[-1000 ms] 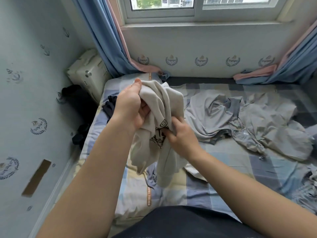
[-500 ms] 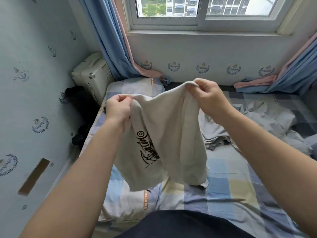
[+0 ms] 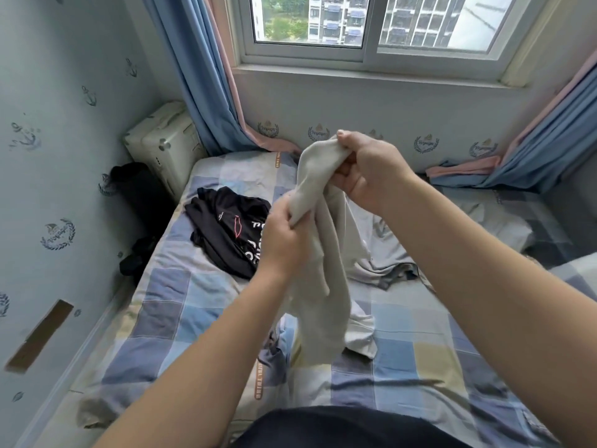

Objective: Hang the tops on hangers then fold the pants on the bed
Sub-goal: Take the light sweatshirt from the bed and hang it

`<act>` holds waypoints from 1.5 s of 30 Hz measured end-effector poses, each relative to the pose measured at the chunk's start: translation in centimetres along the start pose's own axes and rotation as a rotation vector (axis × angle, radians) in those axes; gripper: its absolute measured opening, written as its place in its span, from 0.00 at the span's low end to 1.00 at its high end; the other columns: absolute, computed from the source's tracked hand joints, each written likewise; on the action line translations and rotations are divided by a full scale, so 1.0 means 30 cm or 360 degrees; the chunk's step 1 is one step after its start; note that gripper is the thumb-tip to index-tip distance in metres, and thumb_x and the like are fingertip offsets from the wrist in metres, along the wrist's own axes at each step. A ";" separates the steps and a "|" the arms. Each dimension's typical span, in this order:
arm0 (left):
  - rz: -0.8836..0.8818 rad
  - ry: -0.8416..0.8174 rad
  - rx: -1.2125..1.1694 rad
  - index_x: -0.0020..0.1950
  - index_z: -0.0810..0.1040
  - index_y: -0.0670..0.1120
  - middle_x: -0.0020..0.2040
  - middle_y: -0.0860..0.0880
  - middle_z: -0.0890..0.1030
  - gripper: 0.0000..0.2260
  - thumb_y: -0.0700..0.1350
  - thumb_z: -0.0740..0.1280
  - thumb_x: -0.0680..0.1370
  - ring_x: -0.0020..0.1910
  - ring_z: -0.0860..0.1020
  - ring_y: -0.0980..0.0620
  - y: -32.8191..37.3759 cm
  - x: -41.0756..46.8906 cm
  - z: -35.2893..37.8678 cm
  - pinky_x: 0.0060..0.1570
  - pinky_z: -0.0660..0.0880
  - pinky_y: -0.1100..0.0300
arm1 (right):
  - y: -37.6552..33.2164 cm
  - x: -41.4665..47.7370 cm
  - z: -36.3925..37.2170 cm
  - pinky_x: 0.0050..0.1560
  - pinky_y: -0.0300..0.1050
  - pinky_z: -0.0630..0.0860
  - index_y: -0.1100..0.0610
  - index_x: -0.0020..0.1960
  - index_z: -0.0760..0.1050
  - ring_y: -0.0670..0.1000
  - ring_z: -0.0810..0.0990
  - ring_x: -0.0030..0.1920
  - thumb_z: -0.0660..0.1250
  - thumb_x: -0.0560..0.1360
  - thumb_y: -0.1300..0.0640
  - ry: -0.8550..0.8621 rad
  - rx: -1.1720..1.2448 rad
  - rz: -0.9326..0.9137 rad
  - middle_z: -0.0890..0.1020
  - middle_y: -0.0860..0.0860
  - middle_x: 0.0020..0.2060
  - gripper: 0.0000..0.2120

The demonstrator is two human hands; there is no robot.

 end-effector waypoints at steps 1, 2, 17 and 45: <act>-0.0023 0.0035 -0.0110 0.43 0.74 0.45 0.37 0.53 0.76 0.07 0.43 0.65 0.81 0.35 0.71 0.57 -0.005 0.021 -0.019 0.39 0.71 0.57 | 0.007 -0.008 -0.019 0.35 0.49 0.83 0.64 0.49 0.75 0.54 0.85 0.34 0.63 0.82 0.62 0.0015 0.0069 0.0044 0.83 0.59 0.37 0.06; -0.0036 0.0037 -0.0158 0.42 0.71 0.46 0.36 0.53 0.73 0.08 0.42 0.65 0.81 0.34 0.70 0.57 -0.010 0.040 -0.031 0.38 0.69 0.57 | 0.014 -0.018 -0.037 0.35 0.49 0.84 0.65 0.48 0.74 0.55 0.85 0.33 0.62 0.82 0.63 0.0029 0.0143 0.0085 0.83 0.59 0.36 0.06; -0.0602 0.0045 -0.0215 0.45 0.81 0.51 0.34 0.55 0.85 0.05 0.47 0.69 0.80 0.37 0.84 0.53 -0.105 0.047 -0.011 0.38 0.81 0.57 | 0.171 -0.176 -0.280 0.44 0.49 0.82 0.63 0.54 0.80 0.53 0.84 0.41 0.67 0.80 0.62 -0.0143 -0.0913 -0.0172 0.86 0.59 0.45 0.06; -0.1249 0.0176 -0.0391 0.75 0.70 0.41 0.67 0.42 0.78 0.26 0.48 0.71 0.80 0.62 0.79 0.43 -0.320 0.069 -0.096 0.65 0.75 0.47 | 0.324 -0.138 -0.518 0.34 0.48 0.62 0.55 0.31 0.69 0.50 0.68 0.33 0.62 0.73 0.68 0.0224 -0.1712 -0.0343 0.69 0.46 0.26 0.15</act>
Point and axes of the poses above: each hand's wrist, its own x-axis towards the middle knuckle, its own z-axis out of the palm, y = z × x, the point moved 7 cm from there along x, towards the middle knuckle
